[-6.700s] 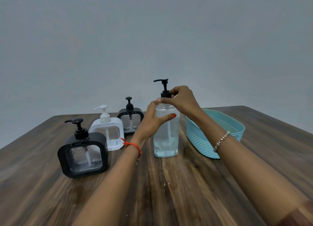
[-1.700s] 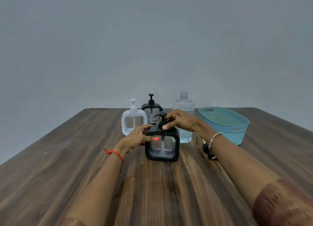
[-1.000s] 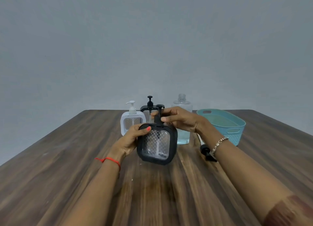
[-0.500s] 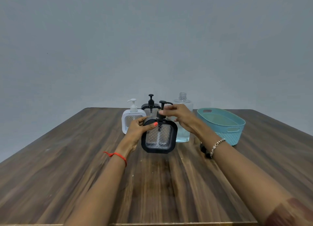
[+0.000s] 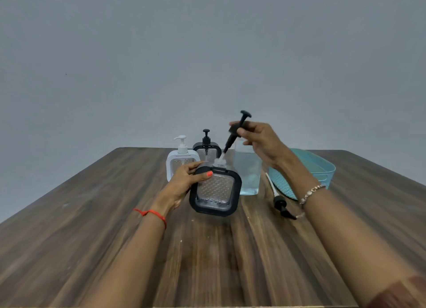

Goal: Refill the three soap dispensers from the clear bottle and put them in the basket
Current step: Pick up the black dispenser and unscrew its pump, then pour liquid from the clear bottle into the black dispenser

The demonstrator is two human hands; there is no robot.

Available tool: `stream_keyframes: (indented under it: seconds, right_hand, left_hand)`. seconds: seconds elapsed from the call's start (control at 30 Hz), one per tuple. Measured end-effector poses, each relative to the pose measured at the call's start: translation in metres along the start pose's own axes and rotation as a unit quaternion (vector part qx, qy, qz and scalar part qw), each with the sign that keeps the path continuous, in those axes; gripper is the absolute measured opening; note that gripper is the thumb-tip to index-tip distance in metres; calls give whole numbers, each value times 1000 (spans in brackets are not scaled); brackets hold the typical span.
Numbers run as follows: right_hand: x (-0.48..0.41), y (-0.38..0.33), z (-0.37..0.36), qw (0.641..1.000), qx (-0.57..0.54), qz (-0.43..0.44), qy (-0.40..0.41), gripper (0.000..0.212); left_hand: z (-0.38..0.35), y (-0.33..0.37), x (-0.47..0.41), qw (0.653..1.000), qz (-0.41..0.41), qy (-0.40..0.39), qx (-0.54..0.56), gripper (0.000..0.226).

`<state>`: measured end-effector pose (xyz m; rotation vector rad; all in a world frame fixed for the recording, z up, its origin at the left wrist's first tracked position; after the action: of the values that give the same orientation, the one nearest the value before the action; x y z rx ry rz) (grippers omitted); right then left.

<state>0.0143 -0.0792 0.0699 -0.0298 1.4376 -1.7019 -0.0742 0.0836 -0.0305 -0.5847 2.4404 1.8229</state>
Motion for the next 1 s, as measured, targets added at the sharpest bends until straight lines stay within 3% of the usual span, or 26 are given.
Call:
stream_keyframes:
  seconds: [0.13, 0.2, 0.33, 0.43, 0.5, 0.57, 0.8, 0.9, 1.0]
  right_hand:
    - [6, -5, 33, 985, -100, 44, 132, 21]
    - [18, -3, 35, 985, -79, 58, 145, 27]
    - [51, 22, 10, 986, 139, 80, 46, 37]
    - [77, 54, -20, 926, 341, 142, -74, 43]
    - [91, 79, -39, 877, 428, 131, -174, 51]
    - [99, 95, -48, 847, 471, 121, -215, 55]
    - [95, 101, -51, 833, 488, 101, -241, 58]
    - [85, 93, -38, 879, 434, 97, -169, 54]
    - [65, 80, -7, 934, 347, 68, 46, 48]
  left_hand:
    - [18, -8, 3, 999, -10, 47, 14, 30]
    - [27, -9, 3, 997, -13, 67, 25, 35]
    - [35, -6, 5, 995, -22, 86, 37, 30]
    - [35, -6, 6, 994, -27, 93, 53, 29]
    - [33, -7, 7, 994, -26, 90, 58, 31]
    - [32, -9, 8, 994, -21, 87, 61, 35]
    - [33, -15, 7, 994, -13, 77, 79, 43]
    - [35, -17, 5, 993, -14, 80, 83, 44]
    - [35, -18, 4, 993, -11, 79, 86, 43]
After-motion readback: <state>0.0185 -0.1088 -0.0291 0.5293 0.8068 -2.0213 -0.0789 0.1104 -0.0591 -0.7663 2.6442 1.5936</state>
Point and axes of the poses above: each hand's wrist, its own x-axis away from the middle knuckle, its own z-axis out of the back of the hand, y = z × x, the point moved 5 cm from there along -x, towards the middle knuckle, and after that the axes turned 11 degrees about x, right-handed, at the moved point
